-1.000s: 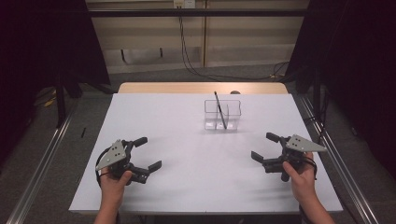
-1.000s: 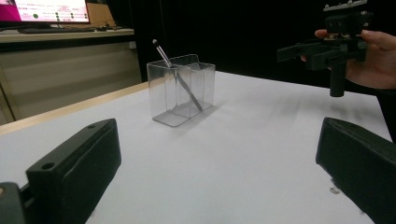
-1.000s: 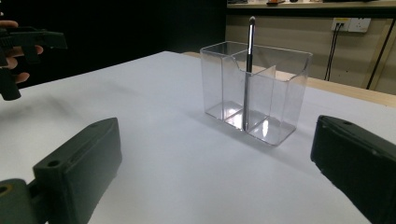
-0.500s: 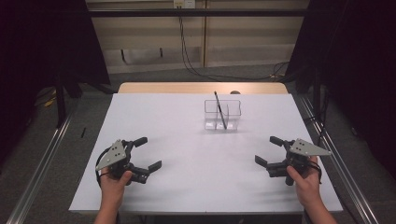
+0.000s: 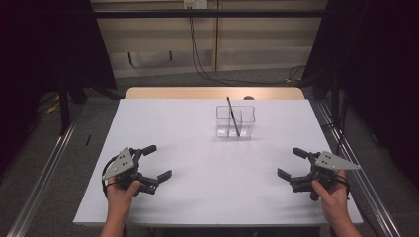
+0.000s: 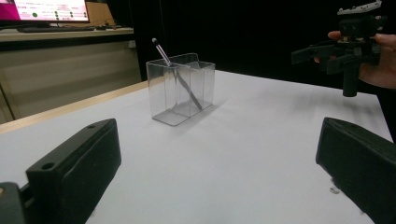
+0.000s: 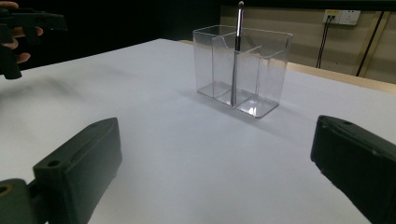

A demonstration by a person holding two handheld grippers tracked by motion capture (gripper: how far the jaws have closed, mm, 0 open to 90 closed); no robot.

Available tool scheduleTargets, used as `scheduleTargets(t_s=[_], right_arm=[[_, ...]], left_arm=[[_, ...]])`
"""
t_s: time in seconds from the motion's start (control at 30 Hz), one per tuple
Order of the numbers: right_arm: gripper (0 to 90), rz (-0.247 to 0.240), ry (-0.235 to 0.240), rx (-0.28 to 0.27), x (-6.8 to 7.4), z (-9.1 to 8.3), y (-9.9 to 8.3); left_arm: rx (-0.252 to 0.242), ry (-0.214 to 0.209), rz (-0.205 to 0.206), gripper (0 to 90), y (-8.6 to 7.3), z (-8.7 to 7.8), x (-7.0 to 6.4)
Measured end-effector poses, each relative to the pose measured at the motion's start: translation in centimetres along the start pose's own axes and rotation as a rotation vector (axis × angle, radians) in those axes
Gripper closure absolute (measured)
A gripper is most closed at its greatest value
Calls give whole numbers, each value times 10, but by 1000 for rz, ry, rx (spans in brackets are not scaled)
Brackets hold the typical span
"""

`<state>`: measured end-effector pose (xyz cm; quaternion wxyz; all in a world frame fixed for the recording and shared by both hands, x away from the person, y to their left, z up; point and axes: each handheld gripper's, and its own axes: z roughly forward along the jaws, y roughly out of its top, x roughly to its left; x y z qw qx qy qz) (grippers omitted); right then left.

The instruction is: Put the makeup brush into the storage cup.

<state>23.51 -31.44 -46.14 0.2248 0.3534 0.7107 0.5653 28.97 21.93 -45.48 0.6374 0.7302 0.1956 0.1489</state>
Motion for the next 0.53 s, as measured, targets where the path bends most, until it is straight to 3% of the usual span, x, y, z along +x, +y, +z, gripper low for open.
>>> scheduleTargets(t_s=[0.53], right_arm=[[15, 3, -1, 3, -1, -13, -8]], left_arm=[[0, -1, -4, 0, 0, 3, 2]])
